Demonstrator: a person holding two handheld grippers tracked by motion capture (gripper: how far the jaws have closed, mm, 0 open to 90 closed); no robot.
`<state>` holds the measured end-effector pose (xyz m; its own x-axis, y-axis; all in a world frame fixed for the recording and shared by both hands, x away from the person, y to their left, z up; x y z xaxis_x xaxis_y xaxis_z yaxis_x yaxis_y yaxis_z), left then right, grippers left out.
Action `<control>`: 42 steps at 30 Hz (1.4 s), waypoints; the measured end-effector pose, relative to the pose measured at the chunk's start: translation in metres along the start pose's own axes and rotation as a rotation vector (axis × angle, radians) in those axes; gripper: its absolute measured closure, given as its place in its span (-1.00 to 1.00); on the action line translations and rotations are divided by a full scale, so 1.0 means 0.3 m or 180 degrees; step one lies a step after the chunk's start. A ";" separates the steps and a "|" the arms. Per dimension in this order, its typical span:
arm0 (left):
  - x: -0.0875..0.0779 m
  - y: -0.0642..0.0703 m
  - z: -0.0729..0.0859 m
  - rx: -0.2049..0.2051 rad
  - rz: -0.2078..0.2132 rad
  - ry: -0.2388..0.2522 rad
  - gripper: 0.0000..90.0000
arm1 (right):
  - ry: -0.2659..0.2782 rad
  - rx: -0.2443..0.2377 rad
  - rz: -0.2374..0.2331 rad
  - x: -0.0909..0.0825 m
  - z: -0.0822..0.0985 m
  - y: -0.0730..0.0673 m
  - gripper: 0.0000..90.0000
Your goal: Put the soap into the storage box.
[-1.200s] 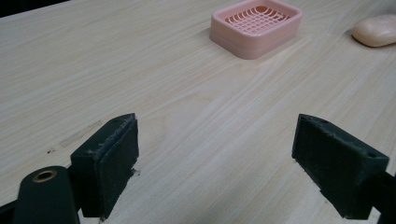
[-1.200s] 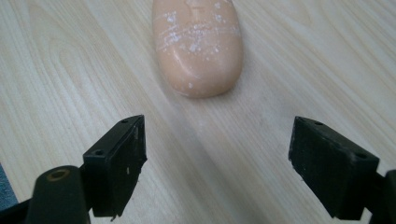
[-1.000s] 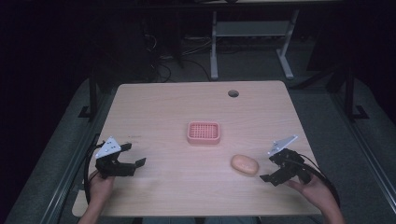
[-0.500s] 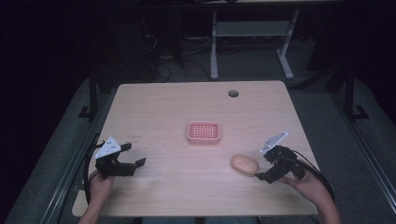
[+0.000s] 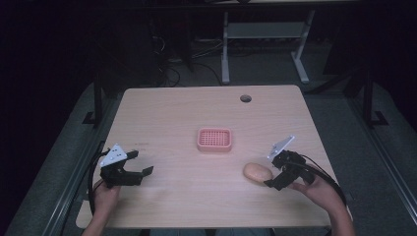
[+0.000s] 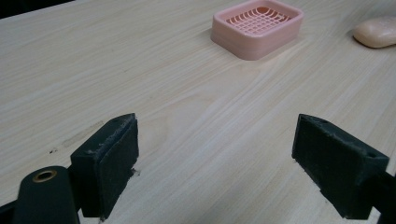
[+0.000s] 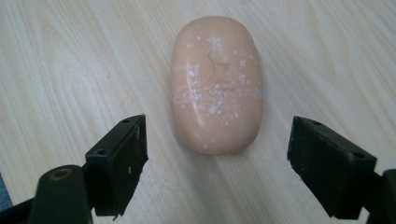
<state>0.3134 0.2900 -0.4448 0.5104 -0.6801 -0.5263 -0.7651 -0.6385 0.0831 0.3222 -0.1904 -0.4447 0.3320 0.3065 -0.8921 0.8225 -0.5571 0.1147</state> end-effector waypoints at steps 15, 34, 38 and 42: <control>-0.001 0.000 -0.001 0.0003 0.0002 0.0004 -0.68 | -0.0054 -0.0123 -0.0063 0.037 -0.062 -0.011 -0.55; -0.001 0.002 -0.002 -0.0015 0.0005 0.0015 -0.68 | -0.0336 -0.0251 -0.0108 0.112 -0.109 -0.014 -0.52; -0.002 0.002 -0.002 -0.0010 0.0004 0.0011 -0.68 | -0.0364 -0.0265 -0.0117 0.126 -0.114 -0.012 -0.50; -0.001 0.001 -0.002 0.0015 0.0005 0.0008 -0.68 | -0.0401 -0.0259 -0.0117 0.134 -0.116 -0.012 -0.49</control>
<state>0.3133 0.2899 -0.4441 0.5103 -0.6819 -0.5241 -0.7676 -0.6359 0.0799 0.3488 -0.1493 -0.4659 0.2446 0.2235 -0.9435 0.8695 -0.4813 0.1114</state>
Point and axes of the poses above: each handheld gripper's, and its own axes: x roughly forward along the jaws, z roughly out of its underside, y roughly to its right, the point moved 3 cm from there along x, roughly forward along the jaws, and after that the axes turned 8 degrees about z, right-handed, at the moved point
